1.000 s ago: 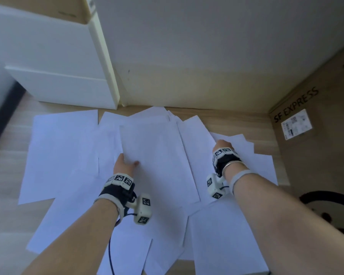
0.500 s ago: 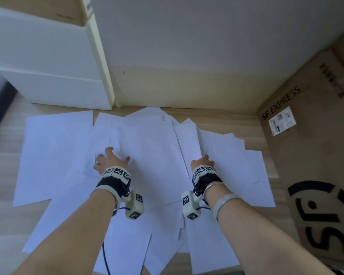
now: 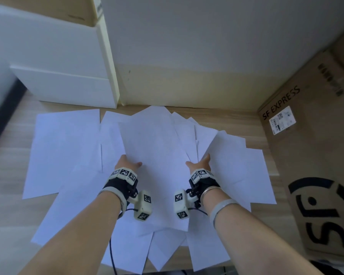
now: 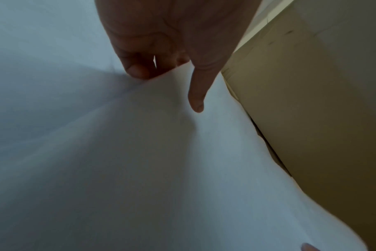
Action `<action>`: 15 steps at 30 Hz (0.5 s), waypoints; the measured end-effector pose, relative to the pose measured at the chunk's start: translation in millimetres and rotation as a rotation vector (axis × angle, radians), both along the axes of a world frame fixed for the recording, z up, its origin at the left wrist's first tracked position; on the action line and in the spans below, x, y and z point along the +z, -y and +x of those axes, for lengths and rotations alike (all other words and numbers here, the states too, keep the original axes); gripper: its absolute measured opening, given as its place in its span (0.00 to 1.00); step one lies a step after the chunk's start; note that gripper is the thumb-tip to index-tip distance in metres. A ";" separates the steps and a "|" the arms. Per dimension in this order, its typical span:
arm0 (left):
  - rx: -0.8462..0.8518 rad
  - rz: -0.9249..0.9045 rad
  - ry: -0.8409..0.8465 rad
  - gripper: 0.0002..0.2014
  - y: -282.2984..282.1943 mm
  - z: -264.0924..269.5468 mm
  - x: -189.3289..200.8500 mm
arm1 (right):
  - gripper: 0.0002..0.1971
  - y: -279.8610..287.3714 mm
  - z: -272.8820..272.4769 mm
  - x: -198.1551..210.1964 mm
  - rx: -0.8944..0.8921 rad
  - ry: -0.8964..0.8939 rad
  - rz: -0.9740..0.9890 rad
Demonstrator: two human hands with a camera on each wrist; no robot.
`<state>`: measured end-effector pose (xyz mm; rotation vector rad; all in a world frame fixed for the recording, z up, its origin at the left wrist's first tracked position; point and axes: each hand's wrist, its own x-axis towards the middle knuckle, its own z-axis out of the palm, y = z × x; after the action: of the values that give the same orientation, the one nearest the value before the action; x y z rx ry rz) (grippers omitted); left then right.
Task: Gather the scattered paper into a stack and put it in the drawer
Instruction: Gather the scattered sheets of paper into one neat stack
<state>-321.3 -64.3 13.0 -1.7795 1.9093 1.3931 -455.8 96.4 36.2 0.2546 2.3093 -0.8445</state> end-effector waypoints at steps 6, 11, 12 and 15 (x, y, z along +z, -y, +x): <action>-0.188 -0.015 -0.013 0.17 -11.5 2.1 2.9 | 0.30 -11.7 3.6 -0.1 0.235 0.099 0.223; -0.122 0.005 -0.098 0.19 -9.0 -0.1 9.1 | 0.14 -19.1 -1.0 -20.0 0.270 -0.058 0.244; -0.129 0.015 -0.098 0.19 -9.4 -0.4 9.4 | 0.16 -18.7 -3.1 -25.2 0.252 -0.073 0.212; -0.156 0.060 -0.096 0.20 -12.4 1.0 7.4 | 0.03 -16.2 -0.6 -13.6 0.207 -0.035 0.113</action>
<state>-320.4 -51.9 20.4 -1.5263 1.9836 1.4880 -456.4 112.6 22.6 0.0486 2.3703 -0.6206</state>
